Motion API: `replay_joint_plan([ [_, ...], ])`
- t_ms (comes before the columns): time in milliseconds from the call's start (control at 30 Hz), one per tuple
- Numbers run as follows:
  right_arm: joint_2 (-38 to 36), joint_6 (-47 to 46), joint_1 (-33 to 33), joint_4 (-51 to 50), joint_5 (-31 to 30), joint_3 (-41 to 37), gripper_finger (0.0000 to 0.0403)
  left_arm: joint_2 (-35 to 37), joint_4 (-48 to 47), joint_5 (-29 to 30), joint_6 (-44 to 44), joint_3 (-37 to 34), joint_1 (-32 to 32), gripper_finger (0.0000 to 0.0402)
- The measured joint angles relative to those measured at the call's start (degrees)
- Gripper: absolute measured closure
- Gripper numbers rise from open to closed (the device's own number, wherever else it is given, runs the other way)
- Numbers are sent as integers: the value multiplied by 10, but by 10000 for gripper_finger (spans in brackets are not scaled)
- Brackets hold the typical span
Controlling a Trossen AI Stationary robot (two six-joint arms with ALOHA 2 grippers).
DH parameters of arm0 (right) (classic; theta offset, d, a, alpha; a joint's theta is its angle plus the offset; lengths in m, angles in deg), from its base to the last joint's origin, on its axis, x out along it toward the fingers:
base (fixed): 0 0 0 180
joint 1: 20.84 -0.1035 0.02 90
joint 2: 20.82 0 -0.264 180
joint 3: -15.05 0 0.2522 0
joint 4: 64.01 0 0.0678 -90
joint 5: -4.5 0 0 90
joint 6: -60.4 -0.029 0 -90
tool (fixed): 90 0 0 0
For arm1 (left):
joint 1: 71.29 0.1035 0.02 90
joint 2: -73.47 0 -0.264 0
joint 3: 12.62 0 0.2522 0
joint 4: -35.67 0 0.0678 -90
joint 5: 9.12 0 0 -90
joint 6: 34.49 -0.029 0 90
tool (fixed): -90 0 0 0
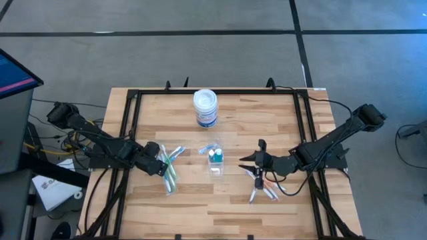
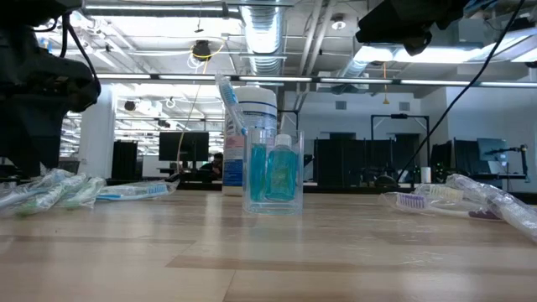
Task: Pick & Place toothbrushing station
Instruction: Put the bottom blue toothbrush into the Transparent organizer
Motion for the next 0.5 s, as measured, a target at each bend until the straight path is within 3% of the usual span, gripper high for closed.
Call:
replay_joint_plan([
  [500, 0, 0, 0, 0, 0, 0, 305, 0, 46, 10, 30, -40, 0, 225],
])
